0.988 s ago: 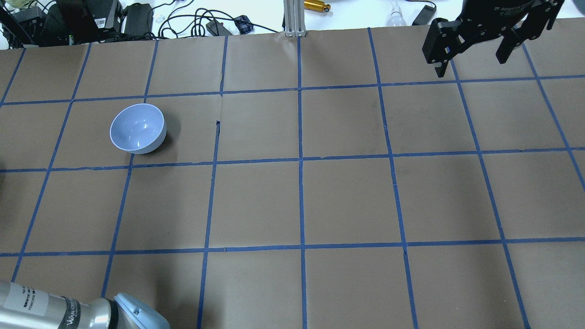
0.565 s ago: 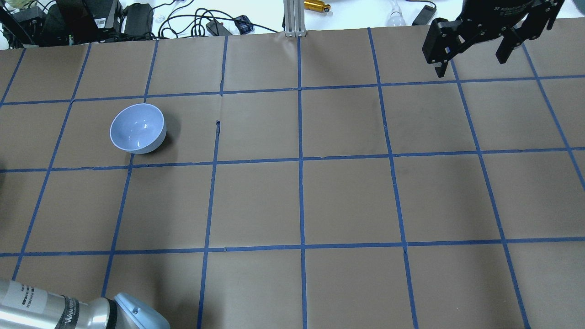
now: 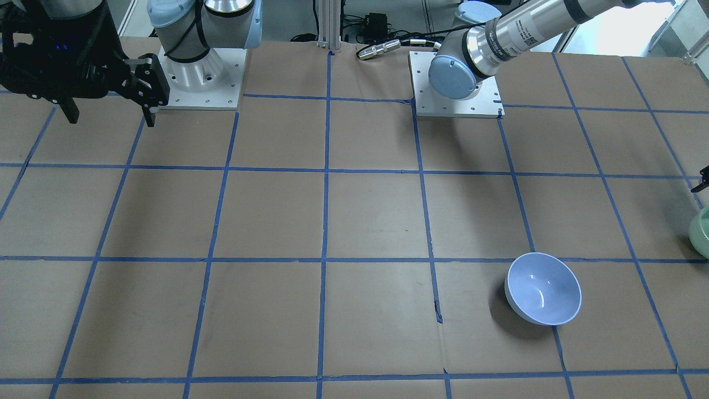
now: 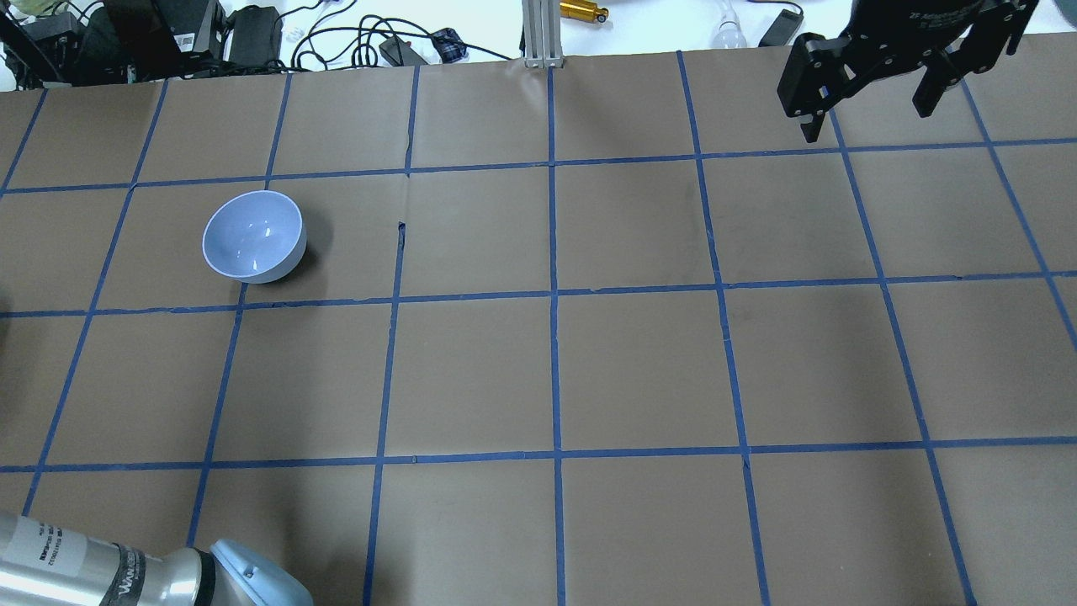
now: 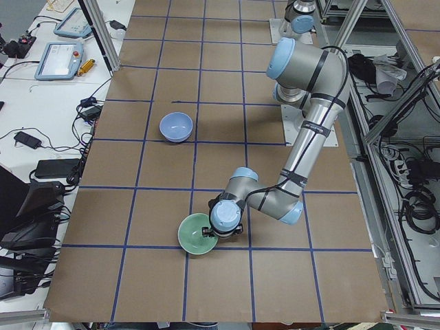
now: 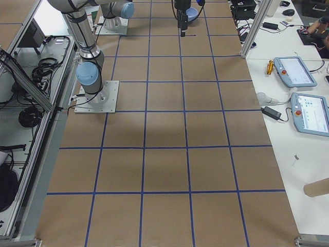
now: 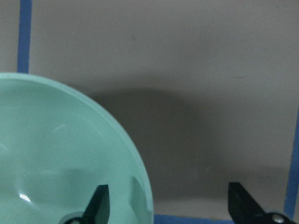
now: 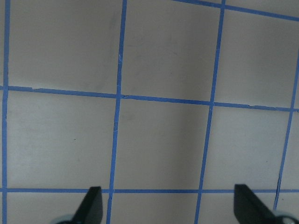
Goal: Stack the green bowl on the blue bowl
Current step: 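Grasp the mint-green bowl rim with the left gripper off the table, then carry the green bowl with the left gripper toward the blue bowl, then lower the green bowl into the pale blue bowl with the left gripper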
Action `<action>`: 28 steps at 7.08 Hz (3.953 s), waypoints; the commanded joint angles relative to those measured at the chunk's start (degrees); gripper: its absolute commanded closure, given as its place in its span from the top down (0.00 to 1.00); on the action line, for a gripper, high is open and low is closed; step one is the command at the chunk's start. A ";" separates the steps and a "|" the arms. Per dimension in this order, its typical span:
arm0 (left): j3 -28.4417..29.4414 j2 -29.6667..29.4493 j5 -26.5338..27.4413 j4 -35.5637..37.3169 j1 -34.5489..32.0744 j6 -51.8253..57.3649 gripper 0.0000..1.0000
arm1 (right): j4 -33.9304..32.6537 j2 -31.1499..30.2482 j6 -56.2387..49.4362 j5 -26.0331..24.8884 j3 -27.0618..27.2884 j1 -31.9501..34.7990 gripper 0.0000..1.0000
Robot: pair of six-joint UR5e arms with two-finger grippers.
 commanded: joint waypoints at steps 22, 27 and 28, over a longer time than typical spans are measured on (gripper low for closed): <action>-5.73 20.45 -4.12 -10.53 -32.32 -18.86 0.00 | 0.00 0.00 0.00 0.00 0.00 0.00 1.00; -18.46 25.47 -3.68 -0.99 -39.29 -27.41 0.00 | 0.00 0.00 0.00 0.00 0.00 0.00 1.00; -21.11 26.09 -3.60 1.84 -39.81 -27.50 0.00 | 0.00 0.00 0.00 0.00 0.00 0.00 1.00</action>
